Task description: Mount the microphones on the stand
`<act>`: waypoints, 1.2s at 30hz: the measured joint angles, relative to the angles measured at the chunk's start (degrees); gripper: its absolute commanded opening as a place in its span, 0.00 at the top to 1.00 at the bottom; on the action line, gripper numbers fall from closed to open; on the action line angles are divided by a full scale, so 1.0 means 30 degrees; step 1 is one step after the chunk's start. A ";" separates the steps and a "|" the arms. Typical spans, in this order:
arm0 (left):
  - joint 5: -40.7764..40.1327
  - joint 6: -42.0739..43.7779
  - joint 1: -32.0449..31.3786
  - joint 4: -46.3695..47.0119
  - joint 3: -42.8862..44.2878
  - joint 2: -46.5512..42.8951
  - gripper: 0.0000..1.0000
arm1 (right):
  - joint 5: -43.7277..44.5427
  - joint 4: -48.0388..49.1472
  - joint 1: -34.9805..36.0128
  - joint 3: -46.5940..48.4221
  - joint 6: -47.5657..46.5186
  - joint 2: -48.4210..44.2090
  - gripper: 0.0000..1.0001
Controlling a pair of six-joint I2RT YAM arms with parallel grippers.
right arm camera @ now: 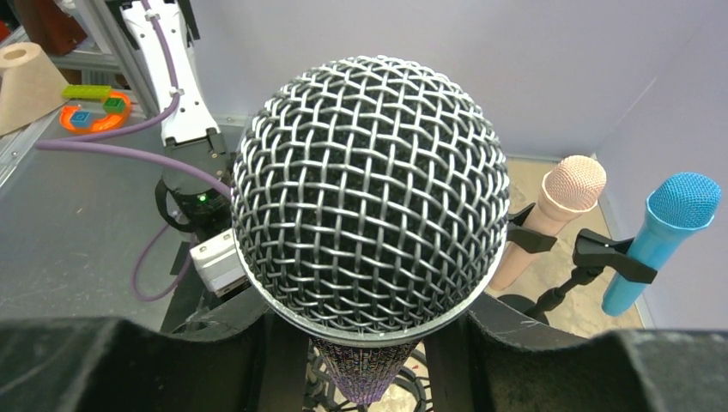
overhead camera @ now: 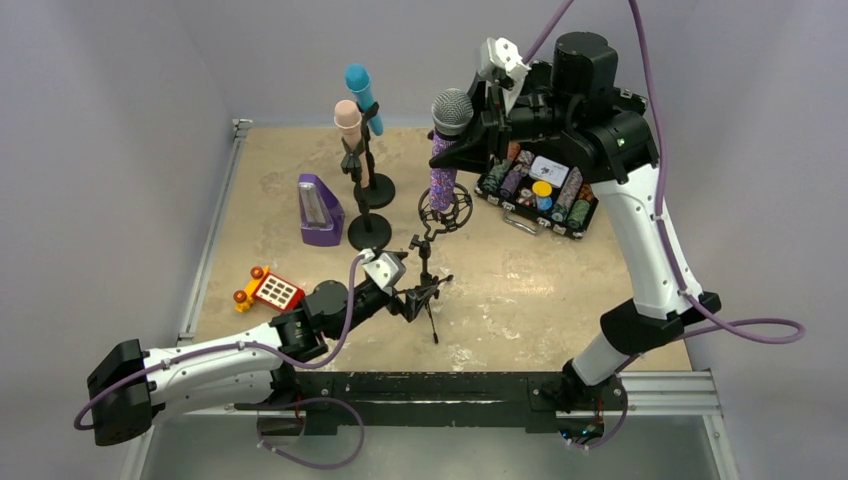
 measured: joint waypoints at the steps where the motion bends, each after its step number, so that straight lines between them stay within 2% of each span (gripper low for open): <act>1: 0.0007 0.0000 0.0000 -0.0022 0.0000 0.0000 0.08 | -0.0007 0.0073 0.0000 0.0153 0.0073 0.0204 1.00; 11: 0.0036 0.0000 0.0000 -0.0291 0.0000 -0.0022 0.09 | 0.0568 0.0459 0.0000 0.0284 0.0364 0.1078 1.00; 20: -0.0437 0.0015 0.0000 -0.0393 0.0000 -0.0058 0.10 | 0.1078 0.0780 -0.0175 -0.2331 -0.0058 0.0189 1.00; 28: -0.0801 0.0182 0.0000 -0.0197 0.0051 0.0153 0.15 | 0.1603 0.0838 -0.0306 -0.2769 -0.0066 -0.0423 1.00; 36: -0.0998 0.0852 0.0000 0.0124 0.0554 0.1224 0.16 | 0.2892 0.1107 -0.0393 -0.3257 0.0044 -0.0991 1.00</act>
